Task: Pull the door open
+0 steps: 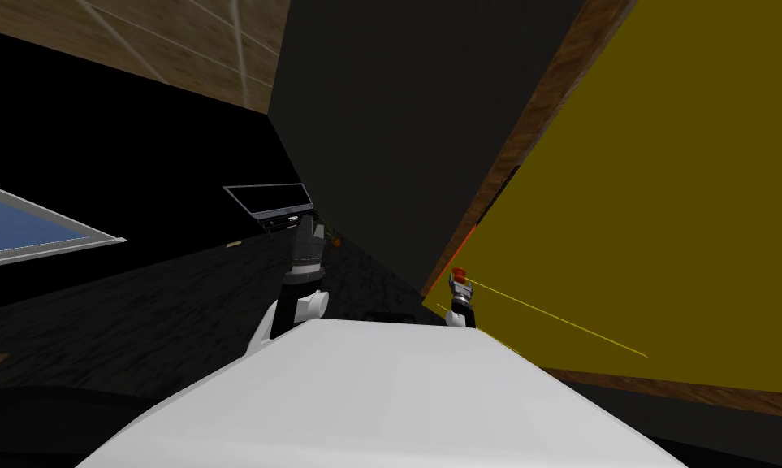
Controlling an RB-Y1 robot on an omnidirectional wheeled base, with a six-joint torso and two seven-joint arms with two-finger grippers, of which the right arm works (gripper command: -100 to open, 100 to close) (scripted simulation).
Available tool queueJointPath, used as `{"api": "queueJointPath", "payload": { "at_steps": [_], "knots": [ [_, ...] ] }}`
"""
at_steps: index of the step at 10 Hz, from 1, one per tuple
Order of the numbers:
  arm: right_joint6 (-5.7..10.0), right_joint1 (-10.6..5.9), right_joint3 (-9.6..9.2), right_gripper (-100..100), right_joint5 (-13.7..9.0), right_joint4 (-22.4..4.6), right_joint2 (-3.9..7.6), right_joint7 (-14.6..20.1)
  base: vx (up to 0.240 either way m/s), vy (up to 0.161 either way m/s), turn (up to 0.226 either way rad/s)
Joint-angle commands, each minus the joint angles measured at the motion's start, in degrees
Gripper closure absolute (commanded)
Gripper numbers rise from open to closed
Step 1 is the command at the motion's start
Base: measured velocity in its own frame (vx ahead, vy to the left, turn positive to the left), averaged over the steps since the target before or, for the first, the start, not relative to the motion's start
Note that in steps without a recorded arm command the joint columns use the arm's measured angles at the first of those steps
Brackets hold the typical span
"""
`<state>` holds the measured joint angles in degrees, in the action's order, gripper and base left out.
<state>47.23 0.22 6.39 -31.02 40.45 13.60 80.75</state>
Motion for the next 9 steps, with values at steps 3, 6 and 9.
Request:
{"api": "queueJointPath", "payload": {
  "at_steps": [3,6,9],
  "knots": [
    [0.00,0.00,0.00,100,0.00,0.00,0.00,0.00,0.013,-0.006,-0.010],
    [0.00,0.00,0.00,100,0.00,0.00,0.00,0.00,-0.015,0.001,0.009],
    [-0.09,0.48,-1.64,100,0.83,0.44,0.82,1.74,-0.124,-0.008,0.069]
  ]
}}
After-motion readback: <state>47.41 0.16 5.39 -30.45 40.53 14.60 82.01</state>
